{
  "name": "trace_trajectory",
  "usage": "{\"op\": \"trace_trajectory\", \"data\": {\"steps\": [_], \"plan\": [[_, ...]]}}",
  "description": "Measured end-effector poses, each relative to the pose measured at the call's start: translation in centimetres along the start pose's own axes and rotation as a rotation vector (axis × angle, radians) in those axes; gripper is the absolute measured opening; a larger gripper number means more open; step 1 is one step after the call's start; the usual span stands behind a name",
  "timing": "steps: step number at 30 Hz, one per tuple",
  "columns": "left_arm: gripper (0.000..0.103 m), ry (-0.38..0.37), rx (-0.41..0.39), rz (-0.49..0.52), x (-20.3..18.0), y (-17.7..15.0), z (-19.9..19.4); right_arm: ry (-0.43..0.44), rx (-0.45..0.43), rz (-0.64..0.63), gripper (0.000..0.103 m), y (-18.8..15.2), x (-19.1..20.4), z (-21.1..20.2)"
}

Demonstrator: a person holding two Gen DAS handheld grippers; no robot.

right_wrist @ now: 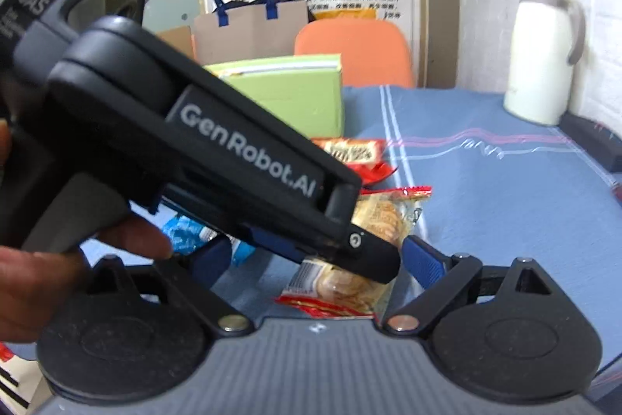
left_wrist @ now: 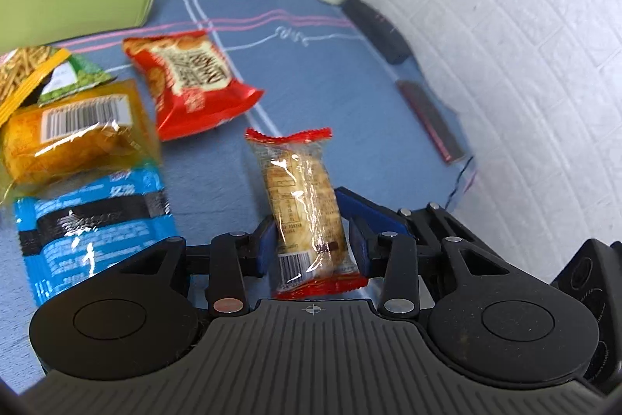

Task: Organize snacks
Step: 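Carry the cookie stick pack over the green box and open the left tool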

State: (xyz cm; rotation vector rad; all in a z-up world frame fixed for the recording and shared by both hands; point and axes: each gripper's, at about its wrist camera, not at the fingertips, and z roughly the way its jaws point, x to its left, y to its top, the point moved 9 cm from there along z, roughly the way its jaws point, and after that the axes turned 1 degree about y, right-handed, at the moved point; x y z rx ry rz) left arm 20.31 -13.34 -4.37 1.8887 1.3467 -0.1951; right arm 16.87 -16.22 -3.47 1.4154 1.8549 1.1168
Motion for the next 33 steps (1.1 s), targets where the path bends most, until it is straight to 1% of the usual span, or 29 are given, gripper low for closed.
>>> {"op": "trace_trajectory", "data": {"steps": [2, 4, 5, 7, 10, 12, 14, 16, 19, 21, 23, 25, 27, 29, 31, 32, 33], "plan": [[0.019, -0.002, -0.028, 0.007, -0.2, 1.3, -0.8, -0.001, -0.017, -0.026, 0.094, 1.6, 0.4, 0.0], [0.020, -0.008, -0.075, -0.007, 0.3, 3.0, -2.3, 0.002, -0.046, -0.077, 0.094, 3.8, 1.3, 0.6], [0.020, -0.008, -0.105, -0.010, 0.7, 4.1, -3.3, 0.014, -0.061, -0.099, 0.094, 5.1, 1.7, 1.2], [0.020, 0.017, -0.160, -0.024, 2.2, 6.6, -5.1, 0.059, -0.087, -0.143, 0.094, 7.9, 3.0, 2.9], [0.020, 0.077, -0.242, -0.047, 5.2, 11.0, -7.9, 0.130, -0.121, -0.195, 0.094, 12.2, 4.9, 6.5], [0.020, 0.108, -0.280, -0.071, 7.6, 14.0, -9.1, 0.169, -0.134, -0.222, 0.094, 15.0, 6.1, 9.2], [0.020, 0.133, -0.304, -0.091, 10.0, 16.9, -10.1, 0.200, -0.133, -0.235, 0.094, 17.3, 6.8, 12.1], [0.020, 0.154, -0.310, -0.114, 12.4, 19.3, -10.2, 0.227, -0.116, -0.236, 0.094, 19.0, 7.2, 15.0], [0.020, 0.188, -0.304, -0.146, 15.5, 21.8, -9.6, 0.251, -0.084, -0.239, 0.094, 20.3, 7.3, 18.8], [0.021, 0.205, -0.283, -0.155, 17.0, 22.9, -8.3, 0.247, -0.057, -0.249, 0.094, 20.3, 7.7, 20.9], [0.022, 0.217, -0.265, -0.159, 18.4, 23.3, -7.3, 0.240, -0.025, -0.254, 0.094, 19.9, 7.4, 22.9], [0.025, 0.227, -0.249, -0.170, 19.6, 23.5, -6.0, 0.251, 0.025, -0.231, 0.093, 19.1, 7.2, 24.4], [0.026, 0.228, -0.250, -0.170, 20.1, 23.3, -5.4, 0.250, 0.061, -0.202, 0.093, 18.7, 6.5, 25.0], [0.033, 0.222, -0.270, -0.171, 20.0, 23.1, -5.9, 0.234, 0.058, -0.197, 0.093, 18.7, 5.9, 24.6], [0.052, 0.218, -0.328, -0.155, 19.3, 22.9, -7.4, 0.227, 0.029, -0.176, 0.093, 19.3, 5.4, 23.2], [0.058, 0.224, -0.360, -0.145, 18.9, 22.8, -8.5, 0.228, 0.012, -0.161, 0.093, 19.5, 5.2, 22.2], [0.069, 0.230, -0.390, -0.137, 18.4, 22.5, -9.5, 0.228, -0.006, -0.145, 0.093, 19.8, 4.9, 21.0]]}}
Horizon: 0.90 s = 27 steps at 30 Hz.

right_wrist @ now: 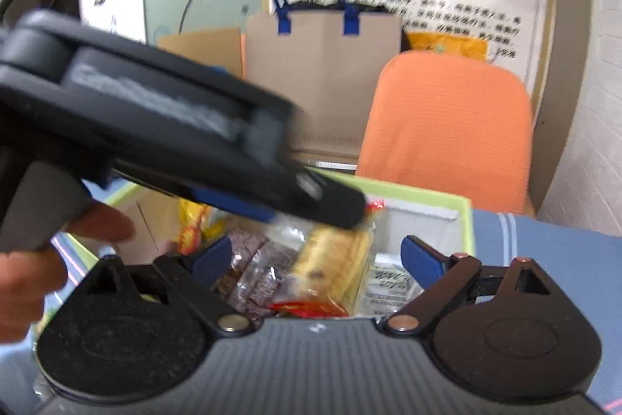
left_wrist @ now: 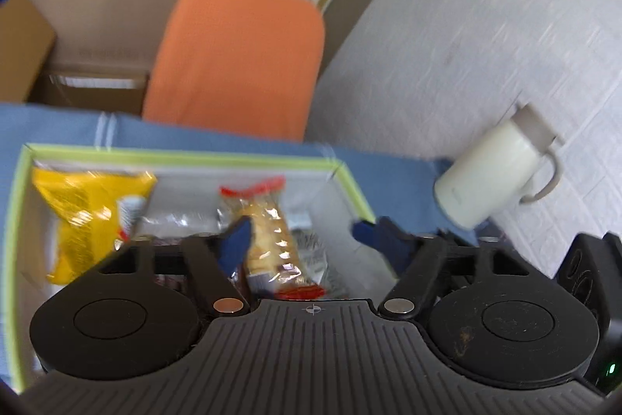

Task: Organize snacks
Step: 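Carry the cookie stick pack over the green box and open the left tool, then reach the left tool to the blue biscuit pack and grasp it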

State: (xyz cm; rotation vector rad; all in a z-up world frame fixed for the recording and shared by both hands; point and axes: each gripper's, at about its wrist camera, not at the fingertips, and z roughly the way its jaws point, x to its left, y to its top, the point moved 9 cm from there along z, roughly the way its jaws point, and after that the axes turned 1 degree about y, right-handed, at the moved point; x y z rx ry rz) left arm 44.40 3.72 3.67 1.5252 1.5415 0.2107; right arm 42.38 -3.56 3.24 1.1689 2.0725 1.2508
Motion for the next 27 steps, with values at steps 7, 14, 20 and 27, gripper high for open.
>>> {"op": "trace_trajectory", "data": {"steps": [7, 14, 20, 27], "plan": [[0.078, 0.019, -0.129, 0.024, -1.8, -2.8, -7.9, -0.094, -0.032, 0.089, 0.102, -3.0, 1.4, -7.0], [0.078, 0.077, -0.094, 0.006, -1.5, -10.1, -11.3, -0.094, -0.046, 0.117, 0.102, -8.4, 4.1, -13.0], [0.078, 0.062, -0.008, -0.087, -0.3, -17.0, -12.0, -0.035, 0.083, 0.182, 0.102, -16.1, 7.2, -14.7], [0.076, 0.063, 0.070, -0.180, 1.3, -21.3, -12.3, -0.130, 0.151, 0.121, 0.102, -19.0, 7.9, -12.7]]}}
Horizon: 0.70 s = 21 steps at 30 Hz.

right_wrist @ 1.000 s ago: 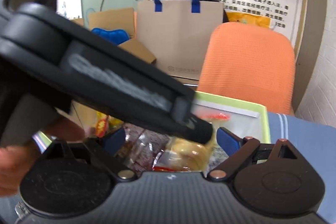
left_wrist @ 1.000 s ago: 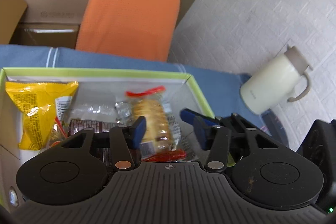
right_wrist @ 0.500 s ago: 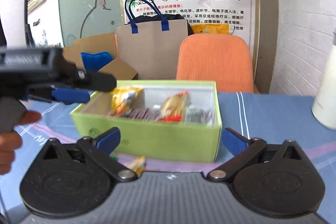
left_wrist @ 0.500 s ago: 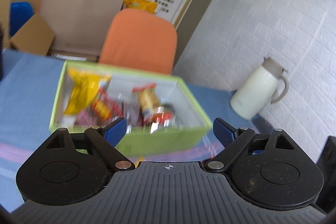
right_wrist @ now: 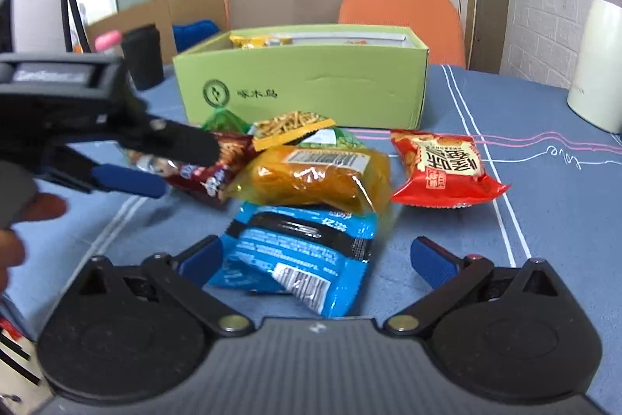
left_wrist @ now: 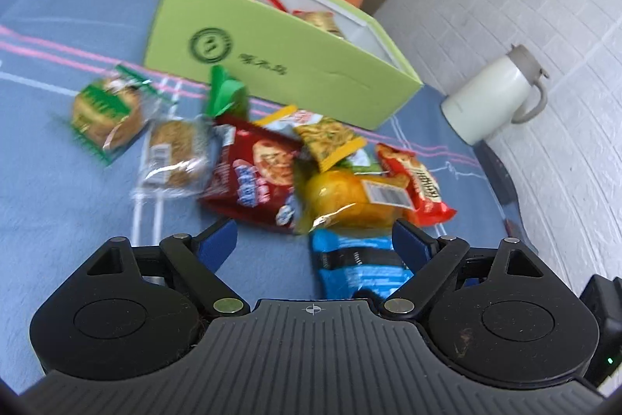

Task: Organize snacks
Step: 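Reach the left tool to the blue biscuit pack and grasp it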

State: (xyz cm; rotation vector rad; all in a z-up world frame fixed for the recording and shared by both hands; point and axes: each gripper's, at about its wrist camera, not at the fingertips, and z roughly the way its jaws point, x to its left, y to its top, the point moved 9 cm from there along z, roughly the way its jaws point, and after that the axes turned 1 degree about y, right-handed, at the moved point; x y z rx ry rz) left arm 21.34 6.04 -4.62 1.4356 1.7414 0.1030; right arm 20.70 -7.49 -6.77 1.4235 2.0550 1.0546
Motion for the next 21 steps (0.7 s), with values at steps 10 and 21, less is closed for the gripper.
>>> {"op": "trace_trajectory", "data": {"steps": [10, 21], "plan": [[0.078, 0.045, -0.044, -0.019, 3.0, -0.2, -2.6, 0.176, 0.031, -0.016, 0.102, -3.2, 7.9, -1.9], [0.080, 0.024, -0.069, -0.078, 5.1, 0.0, -4.3, 0.075, -0.043, -0.075, 0.102, 0.2, 6.5, -2.5]]}}
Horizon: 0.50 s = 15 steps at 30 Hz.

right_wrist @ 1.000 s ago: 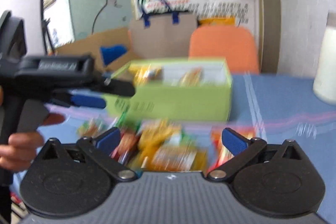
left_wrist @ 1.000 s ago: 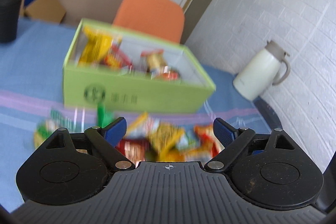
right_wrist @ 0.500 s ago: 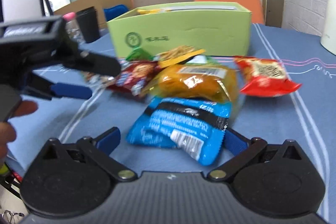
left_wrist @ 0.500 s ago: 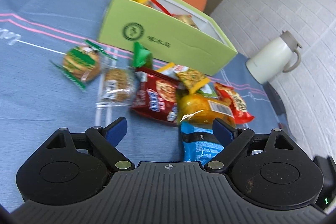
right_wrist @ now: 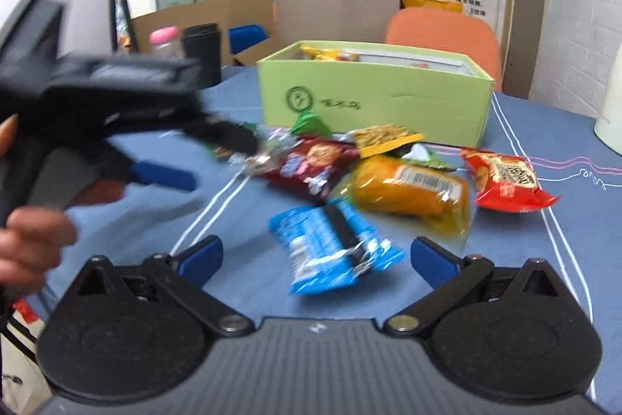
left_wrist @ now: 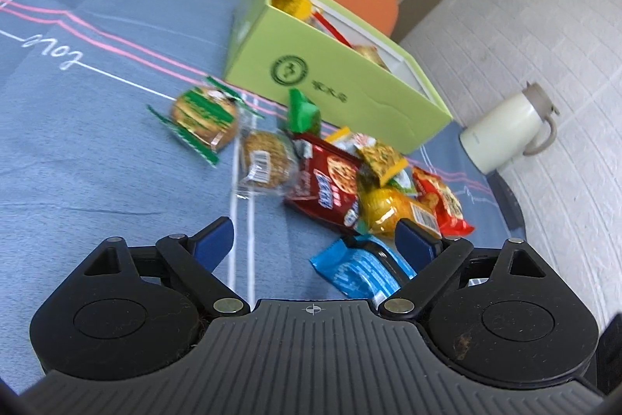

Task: Organize snacks
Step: 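Reach the left tool to the blue biscuit pack and grasp it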

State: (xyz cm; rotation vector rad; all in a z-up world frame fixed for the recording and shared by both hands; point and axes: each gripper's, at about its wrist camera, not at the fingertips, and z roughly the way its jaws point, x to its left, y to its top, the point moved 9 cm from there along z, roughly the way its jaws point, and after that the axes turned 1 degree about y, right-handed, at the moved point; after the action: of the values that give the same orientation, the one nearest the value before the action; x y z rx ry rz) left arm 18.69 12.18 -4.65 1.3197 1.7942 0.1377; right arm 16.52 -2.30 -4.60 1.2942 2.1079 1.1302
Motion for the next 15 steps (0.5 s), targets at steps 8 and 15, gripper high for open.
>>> {"op": "trace_trajectory", "data": {"steps": [8, 15], "plan": [[0.080, -0.005, 0.026, -0.025, 0.9, -0.7, 0.3, -0.003, 0.089, -0.050, 0.102, -1.7, 0.3, 4.8], [0.081, -0.030, 0.052, -0.036, 1.3, -1.0, 1.2, 0.011, 0.010, -0.058, 0.102, -2.4, 0.3, 4.1]]}}
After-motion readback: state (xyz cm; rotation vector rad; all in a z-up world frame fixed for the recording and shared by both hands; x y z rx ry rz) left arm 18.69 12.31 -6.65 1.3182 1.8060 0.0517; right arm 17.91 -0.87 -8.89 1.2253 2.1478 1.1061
